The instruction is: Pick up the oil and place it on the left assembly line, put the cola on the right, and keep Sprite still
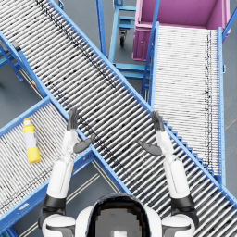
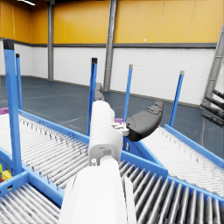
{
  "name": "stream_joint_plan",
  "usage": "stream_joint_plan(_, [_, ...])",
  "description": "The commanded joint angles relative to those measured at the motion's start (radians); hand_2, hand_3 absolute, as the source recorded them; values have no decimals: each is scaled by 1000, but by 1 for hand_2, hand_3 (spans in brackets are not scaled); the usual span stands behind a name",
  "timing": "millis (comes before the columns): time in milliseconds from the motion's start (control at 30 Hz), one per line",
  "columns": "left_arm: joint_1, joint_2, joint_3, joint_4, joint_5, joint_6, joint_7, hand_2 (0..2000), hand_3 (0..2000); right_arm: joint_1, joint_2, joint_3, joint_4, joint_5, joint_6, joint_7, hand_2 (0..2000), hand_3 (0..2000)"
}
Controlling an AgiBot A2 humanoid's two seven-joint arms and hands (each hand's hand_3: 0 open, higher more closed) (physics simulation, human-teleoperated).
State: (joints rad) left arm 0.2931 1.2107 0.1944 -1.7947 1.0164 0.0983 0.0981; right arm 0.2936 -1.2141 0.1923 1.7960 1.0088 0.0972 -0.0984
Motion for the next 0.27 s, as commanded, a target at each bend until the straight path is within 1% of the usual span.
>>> stream_joint_plan(33, [-1, -1, 2, 0, -5, 1, 1, 0, 0, -1, 2, 3, 0, -3, 1, -1, 0, 0])
stream_joint_plan(267, [-4, -4, 7, -1, -15, 2, 2, 0, 0, -4, 7, 9, 0, -8, 2, -2, 0, 0])
